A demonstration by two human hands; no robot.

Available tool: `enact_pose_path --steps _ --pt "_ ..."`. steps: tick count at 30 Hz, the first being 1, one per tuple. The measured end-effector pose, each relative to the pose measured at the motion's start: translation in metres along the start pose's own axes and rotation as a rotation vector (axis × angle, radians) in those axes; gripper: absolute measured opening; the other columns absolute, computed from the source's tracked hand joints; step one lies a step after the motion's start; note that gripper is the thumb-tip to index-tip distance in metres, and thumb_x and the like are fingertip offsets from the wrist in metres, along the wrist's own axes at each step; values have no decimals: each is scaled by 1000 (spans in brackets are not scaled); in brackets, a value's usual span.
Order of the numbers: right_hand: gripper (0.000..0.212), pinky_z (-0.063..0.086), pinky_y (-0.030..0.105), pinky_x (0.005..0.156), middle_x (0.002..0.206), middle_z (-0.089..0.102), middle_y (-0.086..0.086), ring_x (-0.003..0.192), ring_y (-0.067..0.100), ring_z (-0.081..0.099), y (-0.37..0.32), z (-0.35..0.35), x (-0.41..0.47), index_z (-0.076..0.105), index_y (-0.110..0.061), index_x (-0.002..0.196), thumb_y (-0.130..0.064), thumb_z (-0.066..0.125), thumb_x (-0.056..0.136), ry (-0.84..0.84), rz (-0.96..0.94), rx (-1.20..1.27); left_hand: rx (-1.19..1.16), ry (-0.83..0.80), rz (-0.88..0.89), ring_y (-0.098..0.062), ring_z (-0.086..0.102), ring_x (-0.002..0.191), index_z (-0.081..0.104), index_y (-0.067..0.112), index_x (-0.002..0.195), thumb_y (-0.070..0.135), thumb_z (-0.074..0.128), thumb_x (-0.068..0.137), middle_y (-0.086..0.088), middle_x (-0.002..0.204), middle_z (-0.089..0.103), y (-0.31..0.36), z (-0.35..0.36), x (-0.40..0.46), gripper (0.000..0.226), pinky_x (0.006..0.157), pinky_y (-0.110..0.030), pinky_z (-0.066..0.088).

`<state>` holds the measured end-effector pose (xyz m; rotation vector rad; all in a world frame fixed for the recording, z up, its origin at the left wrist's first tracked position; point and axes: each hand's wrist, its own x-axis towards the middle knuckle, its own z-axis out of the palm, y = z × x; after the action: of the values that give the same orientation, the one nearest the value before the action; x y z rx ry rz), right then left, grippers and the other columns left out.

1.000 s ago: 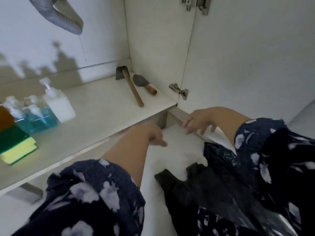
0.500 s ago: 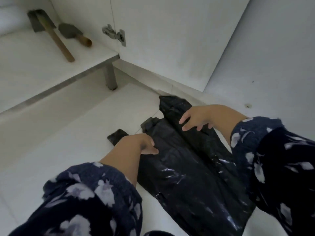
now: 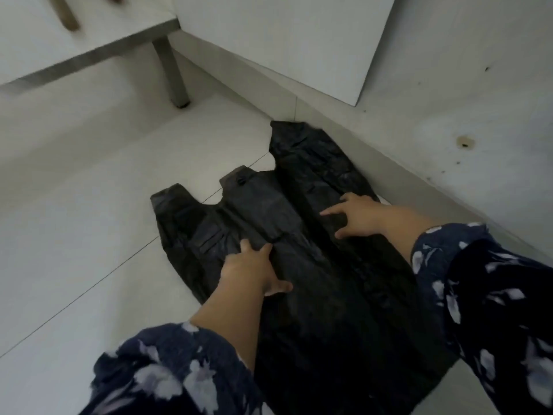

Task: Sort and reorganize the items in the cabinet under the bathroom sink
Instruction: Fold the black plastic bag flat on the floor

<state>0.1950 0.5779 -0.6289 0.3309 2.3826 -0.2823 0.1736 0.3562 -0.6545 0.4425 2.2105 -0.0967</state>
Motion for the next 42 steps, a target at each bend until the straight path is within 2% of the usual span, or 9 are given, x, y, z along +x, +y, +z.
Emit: enact_pose_path --steps 5,8,12,17,20,23,28,35,42 --pt "72 20 51 116 159 0 0 143 38 3 -14 26 35 23 -54 143 -49 65 84 28 -112 -5 84 60 -84 -45 15 141 -12 48 147 64 74 65 -3 158 -16 -25 -1 16 119 107 -59 34" --pt "73 26 50 113 159 2 -1 143 38 3 -26 31 48 20 -55 143 -59 60 82 87 -159 -58 171 110 -81 -41 13 143 -13 51 145 57 78 66 -1 159 -14 -51 -10 23 121 107 -59 34" --pt "71 23 50 114 159 3 0 143 38 3 -34 27 51 21 -51 144 -66 54 82 80 -145 -48 226 157 -70 -35 6 146 -13 49 146 53 78 68 5 160 -10 -86 -21 26 120 109 -61 30" --pt "72 20 52 115 158 6 1 144 34 2 -32 31 45 25 -47 145 -68 50 82 148 -145 -86 137 237 18 -29 3 148 -9 46 148 43 71 80 7 161 -7 -97 -11 24 105 113 -59 22" --pt "84 4 54 117 161 -9 -1 147 25 -12 -24 40 37 13 -45 149 -73 49 78 200 -222 -189 88 306 104 -24 2 148 -2 46 149 55 58 85 8 161 -4 -95 -1 25 88 116 -56 19" --pt "96 -3 57 117 159 -20 -4 146 20 -21 -13 54 32 -2 -47 148 -76 51 73 88 -249 -181 103 286 143 -20 -7 148 -5 45 149 72 58 74 11 160 -12 -96 13 24 102 118 -55 12" --pt "101 -5 60 115 155 -31 -5 144 21 -27 -14 79 29 -13 -50 145 -78 50 72 98 -234 -142 128 281 173 -19 -16 147 -8 45 149 68 66 69 12 158 -21 -114 22 27 112 117 -59 5" --pt "99 -2 58 115 157 -25 -4 146 23 -21 -47 83 35 -9 -49 147 -80 48 72 153 -216 -96 114 368 170 -19 -9 148 -1 43 150 62 58 81 9 161 -10 -144 23 23 93 117 -56 6" --pt "96 -4 57 117 161 -4 -11 148 12 -12 -41 81 38 8 -38 151 -75 50 74 294 -251 -56 35 464 249 -14 -2 149 10 42 150 64 51 83 12 161 2 -175 36 21 81 118 -52 8"
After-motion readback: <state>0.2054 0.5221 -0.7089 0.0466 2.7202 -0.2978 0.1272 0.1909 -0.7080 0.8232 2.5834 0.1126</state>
